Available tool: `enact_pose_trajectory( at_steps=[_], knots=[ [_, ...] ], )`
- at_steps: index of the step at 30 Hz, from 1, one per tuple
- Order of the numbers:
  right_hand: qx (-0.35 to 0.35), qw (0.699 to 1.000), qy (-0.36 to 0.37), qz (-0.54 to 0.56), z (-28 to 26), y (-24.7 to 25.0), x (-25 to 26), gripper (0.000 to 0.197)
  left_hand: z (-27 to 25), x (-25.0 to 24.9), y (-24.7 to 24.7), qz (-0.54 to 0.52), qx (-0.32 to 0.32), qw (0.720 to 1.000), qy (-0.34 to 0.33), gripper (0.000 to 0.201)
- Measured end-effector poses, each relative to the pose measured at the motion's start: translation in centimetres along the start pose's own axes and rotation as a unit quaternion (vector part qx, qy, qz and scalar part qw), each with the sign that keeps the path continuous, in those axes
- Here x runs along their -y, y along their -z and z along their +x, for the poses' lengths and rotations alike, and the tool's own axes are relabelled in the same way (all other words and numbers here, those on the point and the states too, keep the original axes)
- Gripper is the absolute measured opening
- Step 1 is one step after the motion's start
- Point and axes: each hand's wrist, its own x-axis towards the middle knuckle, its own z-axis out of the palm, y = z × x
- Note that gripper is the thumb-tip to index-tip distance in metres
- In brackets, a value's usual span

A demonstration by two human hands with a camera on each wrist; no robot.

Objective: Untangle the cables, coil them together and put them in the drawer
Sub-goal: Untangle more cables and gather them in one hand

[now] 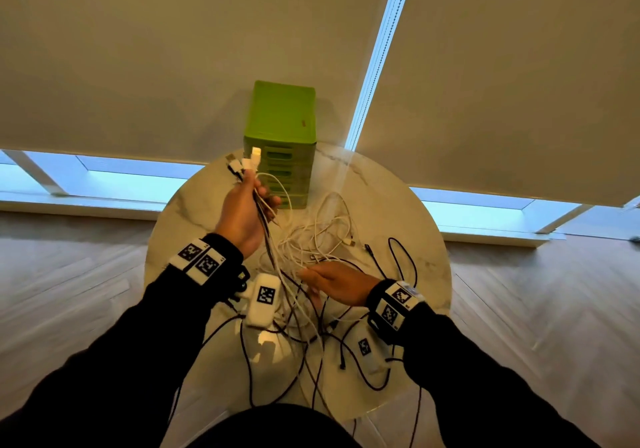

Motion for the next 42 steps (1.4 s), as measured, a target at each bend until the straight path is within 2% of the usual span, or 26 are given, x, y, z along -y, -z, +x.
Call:
enact_pose_trajectory(
  at_steps=[2, 5, 8, 11, 14, 16, 19, 21, 23, 26, 30, 34, 36, 38, 42],
  knots=[
    [0.018, 0.999, -0.050, -0.011, -1.5, -0.5, -2.0, 0.045, 0.5, -1.7, 0.8, -0.016, 0.006, 1.000, -0.018, 0.037],
    [-0.005, 0.992, -0.129, -0.002, -3.8, -0.2, -5.5, 0.045, 1.3, -4.2, 2.1, 0.007, -0.011, 0.997, -0.072, 0.037],
    [-0.085, 0.980, -0.181, -0.010, -4.8, 1.1, -7.4, 0.043, 1.2, -4.8, 2.5, 0.082, -0.023, 0.987, -0.139, 0.038],
    [-0.195, 0.962, -0.179, -0.073, -3.4, 3.2, -6.2, 0.043, 0.1, -2.3, 1.4, 0.203, 0.005, 0.962, -0.184, 0.032],
    [-0.273, 0.952, -0.127, -0.061, -1.4, 4.9, -2.8, 0.045, -0.8, 1.0, 0.5, 0.287, 0.066, 0.944, -0.149, 0.032],
    [-0.286, 0.954, -0.075, -0.047, -0.4, 5.4, -0.5, 0.044, -1.4, 2.6, 0.3, 0.323, 0.093, 0.935, -0.116, 0.028],
    [-0.256, 0.966, -0.011, -0.044, 0.1, 5.6, 2.4, 0.038, -2.0, 3.4, -0.4, 0.338, 0.092, 0.936, -0.041, 0.037],
    [-0.217, 0.974, 0.019, -0.056, 0.0, 5.5, 3.4, 0.031, -2.2, 3.3, -1.1, 0.302, 0.125, 0.945, 0.022, 0.045],
    [-0.181, 0.979, 0.037, -0.081, -0.5, 5.4, 3.7, 0.024, -2.5, 3.1, -1.8, 0.259, 0.161, 0.950, 0.064, 0.040],
    [-0.169, 0.981, 0.030, -0.089, -2.0, 5.5, 3.3, 0.030, -2.8, 3.3, -3.1, 0.235, 0.156, 0.957, 0.072, 0.025],
    [-0.219, 0.968, -0.036, -0.114, -5.3, 6.5, 1.9, 0.035, -3.4, 4.4, -5.7, 0.241, 0.178, 0.954, 0.023, 0.015],
    [-0.297, 0.940, -0.124, -0.111, -9.8, 7.5, -1.1, 0.028, -4.1, 5.9, -8.2, 0.265, 0.179, 0.947, -0.009, 0.028],
    [-0.309, 0.926, -0.190, -0.109, -12.7, 7.6, -3.1, 0.025, -4.6, 6.6, -9.5, 0.223, 0.195, 0.955, 0.019, 0.028],
    [-0.292, 0.908, -0.278, -0.108, -15.7, 7.1, -5.5, 0.023, -5.1, 7.3, -10.8, 0.164, 0.220, 0.960, 0.062, 0.026],
    [-0.262, 0.871, -0.405, -0.092, -20.8, 3.5, -11.0, 0.014, -6.5, 8.9, -12.5, 0.150, 0.271, 0.945, 0.109, 0.019]
  ],
)
